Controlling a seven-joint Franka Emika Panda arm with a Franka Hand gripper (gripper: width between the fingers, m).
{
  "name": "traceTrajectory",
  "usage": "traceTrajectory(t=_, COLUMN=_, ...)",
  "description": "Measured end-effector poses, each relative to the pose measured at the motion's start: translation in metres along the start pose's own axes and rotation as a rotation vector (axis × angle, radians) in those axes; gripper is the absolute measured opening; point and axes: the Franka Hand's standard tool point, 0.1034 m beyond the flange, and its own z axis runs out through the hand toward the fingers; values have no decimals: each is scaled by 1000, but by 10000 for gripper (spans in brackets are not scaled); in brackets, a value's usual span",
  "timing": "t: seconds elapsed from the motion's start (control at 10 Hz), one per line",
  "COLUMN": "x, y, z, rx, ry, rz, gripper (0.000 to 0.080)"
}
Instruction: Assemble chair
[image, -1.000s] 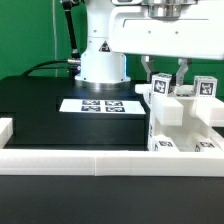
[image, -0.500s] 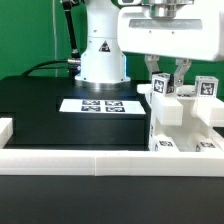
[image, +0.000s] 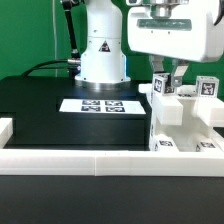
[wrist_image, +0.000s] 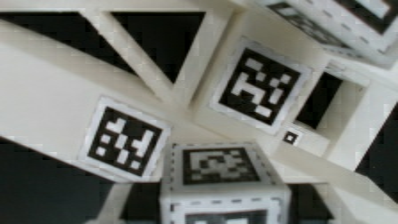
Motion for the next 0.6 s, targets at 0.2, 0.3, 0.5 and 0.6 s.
traceTrajectory(t=0.2, x=0, y=0, z=0, rx=4, ry=-6, rz=122, gripper=288)
traceTrajectory(t=0.3, x=0, y=-1, z=0, rx=4, ry=-7, rz=181, gripper=288)
traceTrajectory(t=0.5, x=0, y=-1, z=-1, rx=9, ry=-10, rz=281, gripper=288)
traceTrajectory(t=0.6, x=-1, y=-2, z=0, rx=10, ry=-14, rz=286, gripper=288)
